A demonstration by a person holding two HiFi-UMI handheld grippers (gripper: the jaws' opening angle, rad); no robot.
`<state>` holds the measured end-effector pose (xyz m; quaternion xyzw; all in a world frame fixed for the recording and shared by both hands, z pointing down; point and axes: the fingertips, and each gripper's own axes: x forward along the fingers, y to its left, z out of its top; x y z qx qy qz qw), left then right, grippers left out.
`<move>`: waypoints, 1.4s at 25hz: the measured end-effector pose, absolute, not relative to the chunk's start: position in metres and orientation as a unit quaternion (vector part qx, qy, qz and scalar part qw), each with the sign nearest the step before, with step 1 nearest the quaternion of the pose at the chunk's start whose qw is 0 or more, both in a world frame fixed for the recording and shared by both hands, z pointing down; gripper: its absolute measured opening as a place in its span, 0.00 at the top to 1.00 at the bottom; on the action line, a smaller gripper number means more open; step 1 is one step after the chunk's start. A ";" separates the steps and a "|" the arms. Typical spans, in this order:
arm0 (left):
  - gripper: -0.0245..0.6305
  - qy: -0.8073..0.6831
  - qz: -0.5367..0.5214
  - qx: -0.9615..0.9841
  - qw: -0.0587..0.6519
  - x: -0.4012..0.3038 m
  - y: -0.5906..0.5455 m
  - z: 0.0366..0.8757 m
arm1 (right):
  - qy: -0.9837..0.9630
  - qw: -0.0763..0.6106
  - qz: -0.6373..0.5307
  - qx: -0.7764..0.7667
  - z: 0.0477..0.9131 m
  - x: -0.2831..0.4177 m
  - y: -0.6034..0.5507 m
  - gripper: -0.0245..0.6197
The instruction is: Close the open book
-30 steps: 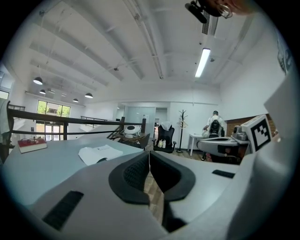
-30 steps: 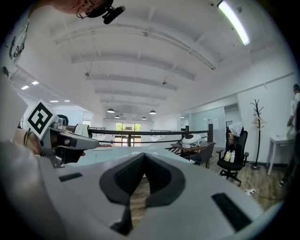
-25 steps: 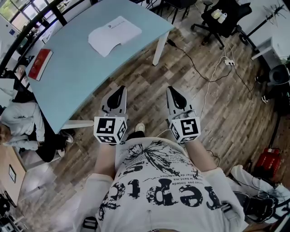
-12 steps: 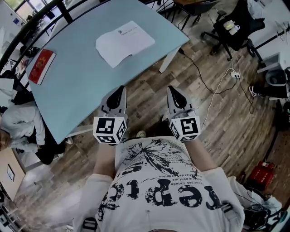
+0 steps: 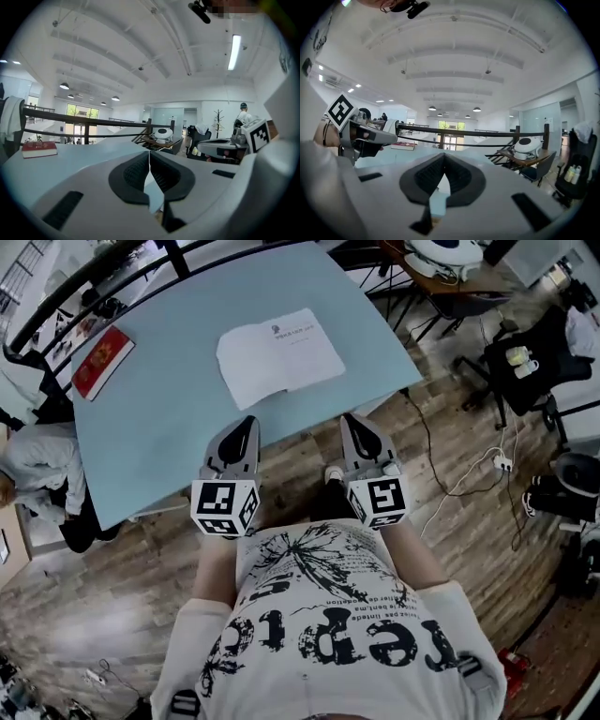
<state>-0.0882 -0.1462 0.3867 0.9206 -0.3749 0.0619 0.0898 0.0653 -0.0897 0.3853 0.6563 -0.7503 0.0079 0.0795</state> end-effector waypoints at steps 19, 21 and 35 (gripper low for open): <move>0.93 -0.564 0.046 0.814 0.130 0.011 -0.244 0.419 | -0.871 0.094 0.026 0.482 0.407 0.187 -0.271 0.95; 0.93 -0.580 0.056 0.800 0.145 0.009 -0.244 0.434 | -0.878 0.102 0.038 0.467 0.417 0.185 -0.276 0.95; 0.92 -0.565 -0.045 0.709 0.420 -0.005 -0.250 0.582 | -0.898 0.160 0.065 0.406 0.477 0.148 -0.294 0.95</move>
